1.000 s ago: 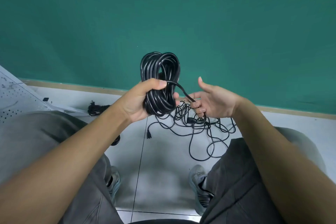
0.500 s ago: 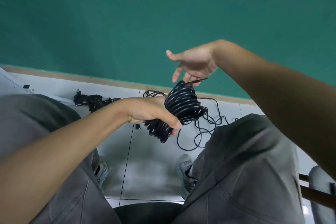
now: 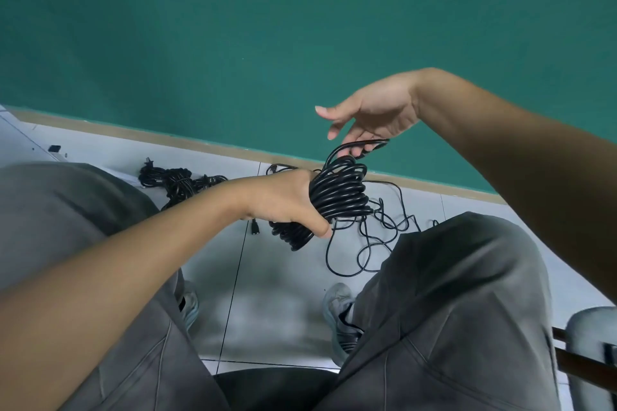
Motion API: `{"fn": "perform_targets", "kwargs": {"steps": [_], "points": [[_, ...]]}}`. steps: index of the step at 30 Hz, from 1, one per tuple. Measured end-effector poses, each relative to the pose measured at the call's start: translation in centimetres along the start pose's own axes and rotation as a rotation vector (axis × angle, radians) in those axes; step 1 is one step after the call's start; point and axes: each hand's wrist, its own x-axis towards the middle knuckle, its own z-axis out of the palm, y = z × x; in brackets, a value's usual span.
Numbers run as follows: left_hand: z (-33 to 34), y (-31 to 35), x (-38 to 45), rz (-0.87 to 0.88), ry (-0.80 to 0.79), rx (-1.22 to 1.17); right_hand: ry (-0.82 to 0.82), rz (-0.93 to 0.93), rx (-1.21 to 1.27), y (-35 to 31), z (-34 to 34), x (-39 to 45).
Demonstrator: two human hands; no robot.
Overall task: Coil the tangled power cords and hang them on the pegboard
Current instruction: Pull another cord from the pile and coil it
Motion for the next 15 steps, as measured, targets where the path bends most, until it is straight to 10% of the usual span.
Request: {"fn": "perform_targets", "kwargs": {"steps": [15], "points": [[0.8, -0.5, 0.2, -0.011, 0.052, -0.052, -0.022, -0.116, 0.168, 3.5, 1.1, -1.5]]}}
